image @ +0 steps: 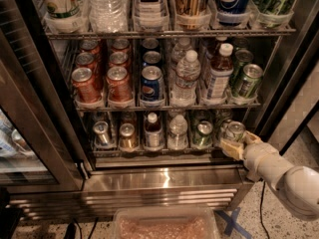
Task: Pick 7up can from bottom shelf of fridge
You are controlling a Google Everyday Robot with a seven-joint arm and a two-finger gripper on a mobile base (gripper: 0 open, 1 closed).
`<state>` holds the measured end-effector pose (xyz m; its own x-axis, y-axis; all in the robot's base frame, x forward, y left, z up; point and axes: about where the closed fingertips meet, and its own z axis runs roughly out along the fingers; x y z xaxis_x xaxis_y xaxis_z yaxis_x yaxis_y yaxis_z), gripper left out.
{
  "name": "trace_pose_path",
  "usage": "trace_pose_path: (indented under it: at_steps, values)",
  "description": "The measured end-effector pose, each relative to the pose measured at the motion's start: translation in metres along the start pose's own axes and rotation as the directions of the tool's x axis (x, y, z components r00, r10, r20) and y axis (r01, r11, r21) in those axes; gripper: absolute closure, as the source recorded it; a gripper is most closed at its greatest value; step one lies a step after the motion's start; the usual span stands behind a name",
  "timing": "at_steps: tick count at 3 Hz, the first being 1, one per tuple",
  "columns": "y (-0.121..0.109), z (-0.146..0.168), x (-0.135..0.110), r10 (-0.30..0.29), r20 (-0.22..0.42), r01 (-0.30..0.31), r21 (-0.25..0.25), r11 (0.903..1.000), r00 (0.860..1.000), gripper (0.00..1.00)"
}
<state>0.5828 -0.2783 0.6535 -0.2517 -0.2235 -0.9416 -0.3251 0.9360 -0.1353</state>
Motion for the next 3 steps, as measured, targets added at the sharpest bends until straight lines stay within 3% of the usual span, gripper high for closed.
trace_pose_path:
  at_steps: [1, 2, 3]
  values:
    - [0.008, -0.027, -0.003, -0.072, -0.098, 0.062, -0.101, 0.9929, 0.993, 1.00]
    - [0.014, -0.034, -0.014, -0.131, -0.118, 0.104, -0.217, 0.9706, 0.984, 1.00]
    - [0.034, -0.039, -0.010, -0.131, -0.123, 0.090, -0.294, 0.9516, 0.984, 1.00]
